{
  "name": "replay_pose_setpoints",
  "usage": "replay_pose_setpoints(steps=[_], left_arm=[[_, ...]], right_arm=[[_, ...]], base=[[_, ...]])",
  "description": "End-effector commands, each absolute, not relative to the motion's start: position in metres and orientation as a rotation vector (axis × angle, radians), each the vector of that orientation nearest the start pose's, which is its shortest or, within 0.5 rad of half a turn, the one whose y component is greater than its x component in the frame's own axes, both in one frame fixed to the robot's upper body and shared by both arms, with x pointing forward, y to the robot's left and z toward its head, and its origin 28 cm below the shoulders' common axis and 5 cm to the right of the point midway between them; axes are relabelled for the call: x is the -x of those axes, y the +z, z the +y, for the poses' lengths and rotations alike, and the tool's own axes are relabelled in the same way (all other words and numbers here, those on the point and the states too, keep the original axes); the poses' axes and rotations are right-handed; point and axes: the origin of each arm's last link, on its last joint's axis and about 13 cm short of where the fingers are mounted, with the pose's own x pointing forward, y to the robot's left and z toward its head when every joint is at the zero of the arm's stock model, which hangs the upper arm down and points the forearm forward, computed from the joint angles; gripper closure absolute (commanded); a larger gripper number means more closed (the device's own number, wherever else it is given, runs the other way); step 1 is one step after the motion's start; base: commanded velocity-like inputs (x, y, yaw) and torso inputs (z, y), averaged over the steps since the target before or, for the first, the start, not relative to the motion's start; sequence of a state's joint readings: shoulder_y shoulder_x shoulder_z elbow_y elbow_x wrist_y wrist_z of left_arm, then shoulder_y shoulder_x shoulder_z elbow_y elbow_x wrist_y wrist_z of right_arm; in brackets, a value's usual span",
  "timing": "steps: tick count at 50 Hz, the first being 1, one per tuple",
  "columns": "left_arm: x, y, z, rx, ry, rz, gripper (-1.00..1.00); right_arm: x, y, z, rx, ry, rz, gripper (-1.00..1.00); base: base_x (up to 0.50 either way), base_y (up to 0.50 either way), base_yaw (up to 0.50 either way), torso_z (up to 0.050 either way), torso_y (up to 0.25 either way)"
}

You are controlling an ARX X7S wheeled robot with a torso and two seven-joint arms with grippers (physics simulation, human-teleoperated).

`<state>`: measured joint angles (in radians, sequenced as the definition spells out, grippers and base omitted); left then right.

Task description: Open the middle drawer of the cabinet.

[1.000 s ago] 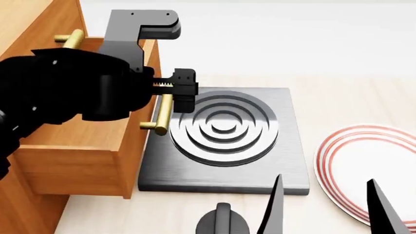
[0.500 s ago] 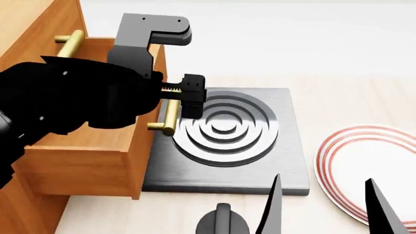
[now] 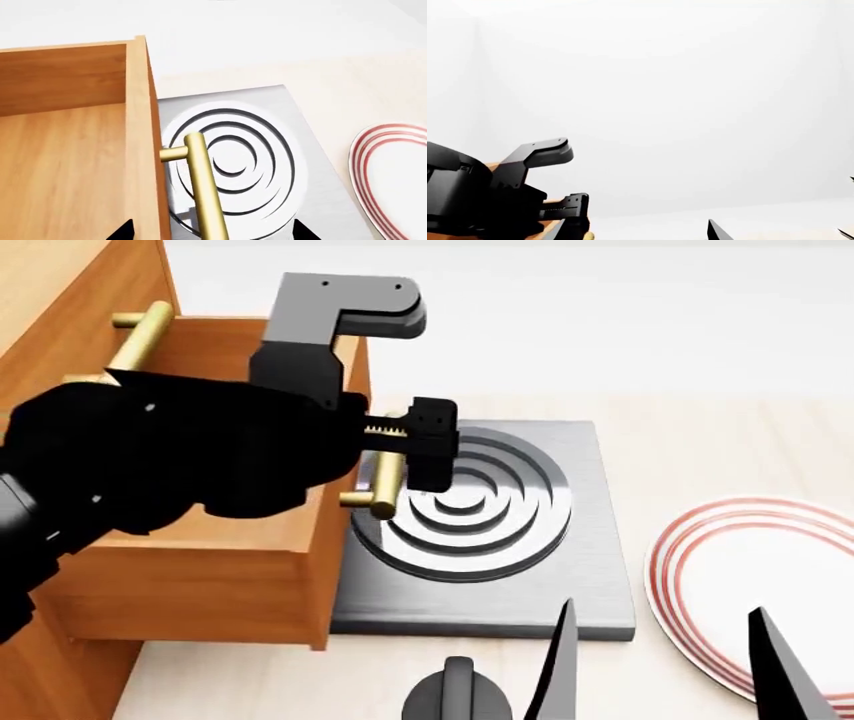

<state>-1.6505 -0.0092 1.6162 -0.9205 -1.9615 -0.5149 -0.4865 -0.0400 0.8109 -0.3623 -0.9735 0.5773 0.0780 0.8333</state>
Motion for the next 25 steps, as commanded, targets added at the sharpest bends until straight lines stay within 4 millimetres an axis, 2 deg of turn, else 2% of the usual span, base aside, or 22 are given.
replay_pose_setpoints(steps=[1,6,25], left_arm=[[-0.371,0.248,0.074,0.135,-0.369,0.649,-1.00],[-0.370,0.246,0.073,0.140,-0.376,0.649,-1.00],[-0.358,0.259,0.053,0.214,-0.610,0.541,-1.00]], right_arm=[[-0.130,0.171,-0.108,-0.115,0.045,-0.388,-1.00],[-0.130,0.171,-0.107,-0.115,0.046,-0.387,-1.00],[-0.130,0.170,-0.108,-0.118,0.044,-0.389,-1.00]], base=[[0.00,0.00,0.00,0.000,0.000],[0.00,0.00,0.00,0.000,0.000],[0.00,0.00,0.00,-0.001,0.000]])
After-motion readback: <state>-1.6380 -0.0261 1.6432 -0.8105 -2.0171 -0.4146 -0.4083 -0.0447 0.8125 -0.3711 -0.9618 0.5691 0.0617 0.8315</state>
